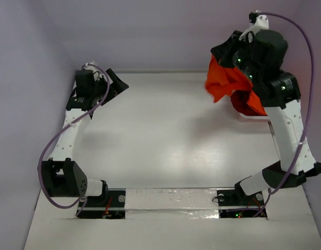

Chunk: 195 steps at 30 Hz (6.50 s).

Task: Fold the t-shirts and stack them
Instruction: Grab the tshirt from the pile, then move the tshirt to the center of the board, then flatten the tshirt out

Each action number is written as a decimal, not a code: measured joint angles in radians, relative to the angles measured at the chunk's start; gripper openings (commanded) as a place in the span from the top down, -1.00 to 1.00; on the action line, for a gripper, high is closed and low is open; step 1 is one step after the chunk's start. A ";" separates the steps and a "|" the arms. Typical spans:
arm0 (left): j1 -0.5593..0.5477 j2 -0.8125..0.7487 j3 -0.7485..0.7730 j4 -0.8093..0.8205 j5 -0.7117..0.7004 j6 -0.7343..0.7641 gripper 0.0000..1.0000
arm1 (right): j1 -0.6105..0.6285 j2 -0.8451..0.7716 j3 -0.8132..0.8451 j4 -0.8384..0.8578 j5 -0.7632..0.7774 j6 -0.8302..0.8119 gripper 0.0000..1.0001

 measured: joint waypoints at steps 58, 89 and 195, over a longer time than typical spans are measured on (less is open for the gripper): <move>-0.108 -0.561 -0.348 -0.142 0.034 -0.056 -0.70 | 0.678 0.260 0.504 -0.287 0.410 -0.151 1.00; -0.261 -0.771 -0.694 0.137 0.209 -0.157 -0.89 | 0.653 0.295 0.537 -0.290 0.224 -0.153 1.00; -0.881 -0.113 -0.384 -0.148 -0.180 -0.149 -0.70 | 0.210 0.656 0.457 -0.389 0.087 0.070 1.00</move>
